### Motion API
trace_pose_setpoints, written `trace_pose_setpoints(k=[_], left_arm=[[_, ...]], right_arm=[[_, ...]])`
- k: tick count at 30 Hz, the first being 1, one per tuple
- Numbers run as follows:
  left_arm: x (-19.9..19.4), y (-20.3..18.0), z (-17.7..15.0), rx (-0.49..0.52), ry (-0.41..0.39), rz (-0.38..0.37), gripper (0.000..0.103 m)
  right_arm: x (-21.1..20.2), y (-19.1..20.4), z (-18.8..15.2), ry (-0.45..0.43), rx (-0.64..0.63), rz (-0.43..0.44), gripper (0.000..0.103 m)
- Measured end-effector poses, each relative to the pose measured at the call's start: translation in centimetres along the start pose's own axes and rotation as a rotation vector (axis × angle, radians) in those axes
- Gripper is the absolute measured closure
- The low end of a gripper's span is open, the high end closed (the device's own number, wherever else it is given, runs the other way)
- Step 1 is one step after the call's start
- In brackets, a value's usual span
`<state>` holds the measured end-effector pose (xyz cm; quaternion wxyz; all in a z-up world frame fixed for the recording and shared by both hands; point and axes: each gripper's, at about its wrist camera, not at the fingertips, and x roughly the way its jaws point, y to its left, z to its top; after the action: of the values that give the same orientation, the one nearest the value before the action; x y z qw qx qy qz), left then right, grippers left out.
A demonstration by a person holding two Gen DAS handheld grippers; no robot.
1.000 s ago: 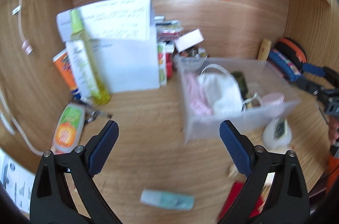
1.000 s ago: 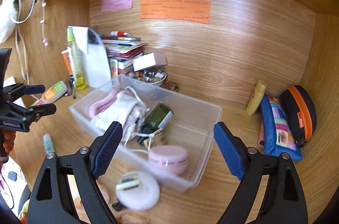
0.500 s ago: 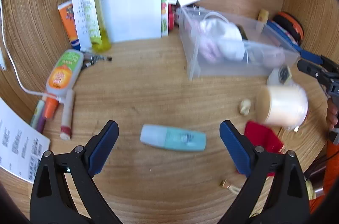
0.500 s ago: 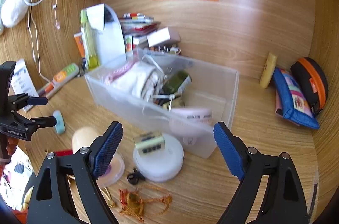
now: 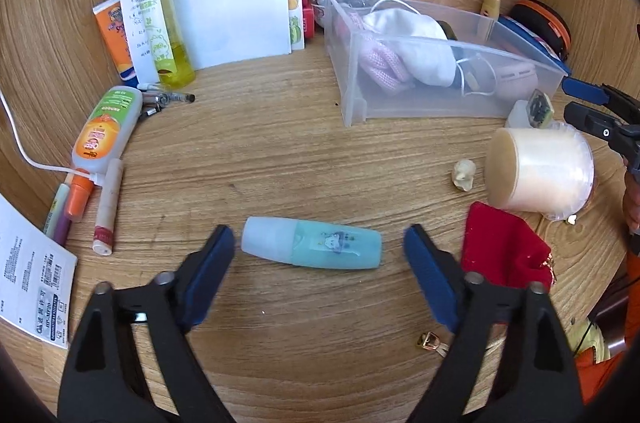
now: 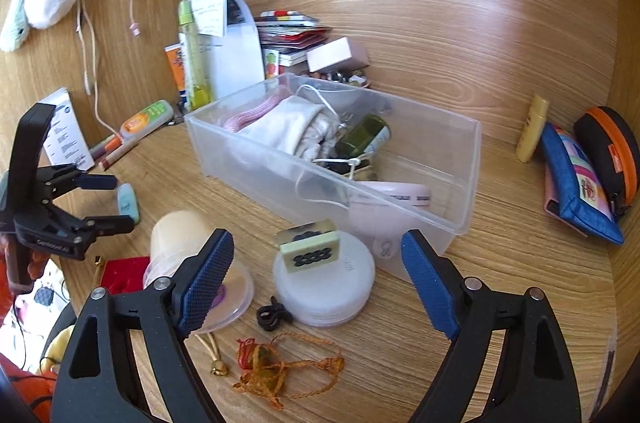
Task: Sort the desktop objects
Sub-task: 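Grasp the beige eraser block with the right tool while the left tool grasps the light blue tube, then carry the eraser block and blue tube over the clear box and release both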
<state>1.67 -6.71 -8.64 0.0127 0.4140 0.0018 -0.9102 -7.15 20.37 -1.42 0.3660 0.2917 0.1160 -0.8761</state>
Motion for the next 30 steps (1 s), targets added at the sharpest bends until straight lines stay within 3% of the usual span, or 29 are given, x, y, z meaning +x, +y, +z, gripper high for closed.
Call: trace_pose_setpoints(k=[3,8,13,17,30], left_arm=[[0.5,0.1,-0.2,-0.009,0.013,-0.006,0.026],[0.4,0.3,-0.3,-0.021,-0.003,-0.005,0.03],[0.5,0.3,-0.2,-0.022,-0.02,-0.01,0.03],[0.6,0.4,-0.2,-0.022,-0.033,-0.016,0.03],[-1.3,0.3,1.0,-0.054,-0.094,-0.018,0.03]], right_arm=[[0.6,0.0,0.1,0.024,0.001,0.03,0.039],[1.9,-0.1,0.2,0.087,0.005,0.043,0.05],[2.4,0.1,0.5,0.096,-0.007,0.032,0.055],[3.2,-0.1,0.4,0.132,0.008,0.046,0.069],[2.1,-0.2,0.6,0.092,0.014,0.05,0.07]])
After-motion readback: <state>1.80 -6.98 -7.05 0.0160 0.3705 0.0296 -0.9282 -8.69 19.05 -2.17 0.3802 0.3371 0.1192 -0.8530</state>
